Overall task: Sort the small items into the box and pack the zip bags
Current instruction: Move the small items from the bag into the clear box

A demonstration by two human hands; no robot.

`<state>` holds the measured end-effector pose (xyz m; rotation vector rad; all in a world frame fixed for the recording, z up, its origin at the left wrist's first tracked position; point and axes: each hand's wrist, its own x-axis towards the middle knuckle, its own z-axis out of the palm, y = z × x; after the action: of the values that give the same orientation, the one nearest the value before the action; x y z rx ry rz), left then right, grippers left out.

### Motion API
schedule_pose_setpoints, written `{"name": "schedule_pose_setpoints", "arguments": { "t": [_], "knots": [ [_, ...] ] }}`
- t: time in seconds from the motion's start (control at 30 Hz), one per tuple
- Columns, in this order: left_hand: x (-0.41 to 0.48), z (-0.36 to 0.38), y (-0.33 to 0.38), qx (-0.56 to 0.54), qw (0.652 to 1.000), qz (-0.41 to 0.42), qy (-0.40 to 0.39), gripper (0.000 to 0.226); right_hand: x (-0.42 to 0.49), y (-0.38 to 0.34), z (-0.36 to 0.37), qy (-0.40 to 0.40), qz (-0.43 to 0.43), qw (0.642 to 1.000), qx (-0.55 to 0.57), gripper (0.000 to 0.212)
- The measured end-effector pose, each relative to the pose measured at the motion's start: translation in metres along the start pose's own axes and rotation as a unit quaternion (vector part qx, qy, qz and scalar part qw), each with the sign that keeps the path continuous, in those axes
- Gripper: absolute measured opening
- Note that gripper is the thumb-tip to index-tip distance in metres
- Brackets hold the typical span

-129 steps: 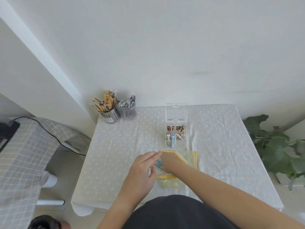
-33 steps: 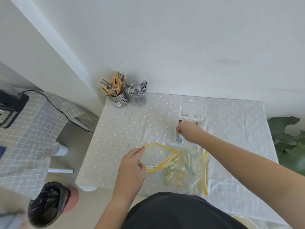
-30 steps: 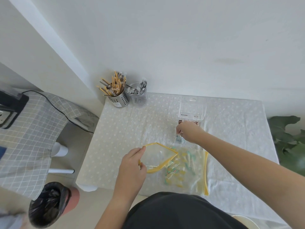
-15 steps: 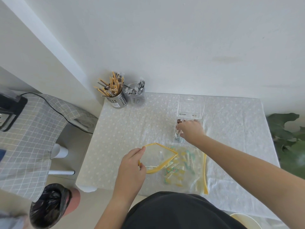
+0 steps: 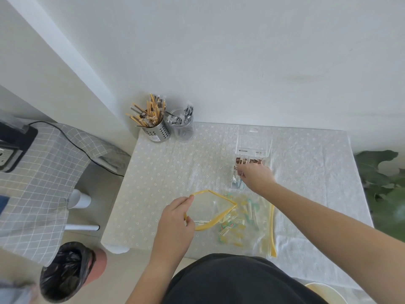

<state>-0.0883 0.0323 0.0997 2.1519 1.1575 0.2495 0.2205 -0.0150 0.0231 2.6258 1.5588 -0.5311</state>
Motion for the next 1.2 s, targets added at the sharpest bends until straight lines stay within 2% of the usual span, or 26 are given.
{"name": "schedule_pose_setpoints", "arguments": {
  "t": [0.17, 0.37, 0.5, 0.63, 0.77, 0.9, 1.07, 1.2],
  "knots": [
    [-0.002, 0.001, 0.000, -0.002, 1.000, -0.001, -0.002, 0.063, 0.007, -0.004, -0.008, -0.028, -0.007, 0.999, 0.030, 0.028],
    [-0.002, 0.003, -0.001, 0.002, 1.000, 0.001, -0.007, 0.063, 0.017, -0.013, -0.018, -0.086, 0.007, 0.996, 0.020, 0.027],
    [-0.004, 0.003, -0.001, 0.002, 1.000, -0.001, -0.008, 0.062, 0.021, -0.016, -0.015, -0.088, 0.016, 0.996, 0.022, 0.014],
    [-0.006, 0.003, -0.002, 0.004, 1.000, -0.002, -0.011, 0.061, 0.021, -0.014, -0.010, -0.077, 0.026, 0.996, 0.036, 0.017],
    [-0.005, 0.003, -0.003, 0.002, 1.000, -0.006, -0.012, 0.061, 0.025, -0.012, -0.014, -0.104, 0.025, 0.994, 0.037, 0.024],
    [-0.003, 0.004, -0.002, 0.001, 1.000, -0.004, -0.016, 0.062, 0.029, -0.018, -0.016, -0.124, 0.034, 0.991, 0.031, 0.013],
    [-0.002, 0.004, -0.004, -0.001, 1.000, -0.004, -0.019, 0.062, 0.031, -0.022, -0.017, -0.140, 0.047, 0.989, 0.015, 0.014],
    [0.000, 0.005, -0.004, -0.004, 1.000, -0.004, -0.018, 0.062, 0.033, -0.019, -0.011, -0.123, 0.048, 0.991, 0.015, 0.016]
  ]
}}
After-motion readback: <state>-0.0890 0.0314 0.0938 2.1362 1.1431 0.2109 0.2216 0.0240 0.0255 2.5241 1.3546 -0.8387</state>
